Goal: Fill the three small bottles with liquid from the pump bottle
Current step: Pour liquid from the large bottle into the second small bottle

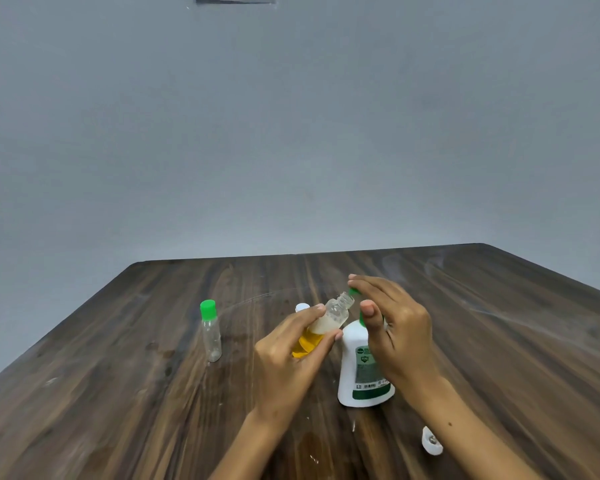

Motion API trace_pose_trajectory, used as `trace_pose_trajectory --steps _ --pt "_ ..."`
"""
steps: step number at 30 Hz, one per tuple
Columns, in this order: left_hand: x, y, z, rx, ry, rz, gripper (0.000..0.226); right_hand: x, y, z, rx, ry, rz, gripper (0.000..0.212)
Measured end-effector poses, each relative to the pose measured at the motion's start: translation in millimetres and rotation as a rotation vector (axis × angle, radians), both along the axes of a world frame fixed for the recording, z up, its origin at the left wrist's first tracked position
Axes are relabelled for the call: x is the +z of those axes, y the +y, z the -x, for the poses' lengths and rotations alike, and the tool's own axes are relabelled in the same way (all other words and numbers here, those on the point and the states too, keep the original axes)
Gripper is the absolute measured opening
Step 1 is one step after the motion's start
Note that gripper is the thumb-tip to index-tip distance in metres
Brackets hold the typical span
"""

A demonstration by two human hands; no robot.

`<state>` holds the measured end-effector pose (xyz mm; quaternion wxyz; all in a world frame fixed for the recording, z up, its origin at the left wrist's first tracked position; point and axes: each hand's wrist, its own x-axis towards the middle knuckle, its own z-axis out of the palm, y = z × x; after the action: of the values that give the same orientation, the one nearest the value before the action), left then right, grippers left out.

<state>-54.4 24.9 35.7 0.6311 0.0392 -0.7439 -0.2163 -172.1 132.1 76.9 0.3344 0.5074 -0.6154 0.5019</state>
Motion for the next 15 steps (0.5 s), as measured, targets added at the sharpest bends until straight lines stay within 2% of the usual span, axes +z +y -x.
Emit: trace_pose_trajectory --steps 10,15 --pt "-1.1 0.8 0.8 0.003 0.008 0.001 0.035 -0.3 2.4 0.8 -0.01 0.029 -0.006 0.072" --pt "1.2 0.4 0.2 0.008 -0.007 0.022 0.036 -9.9 -1.7 -2.7 -0.008 -0.017 0.004 0.07"
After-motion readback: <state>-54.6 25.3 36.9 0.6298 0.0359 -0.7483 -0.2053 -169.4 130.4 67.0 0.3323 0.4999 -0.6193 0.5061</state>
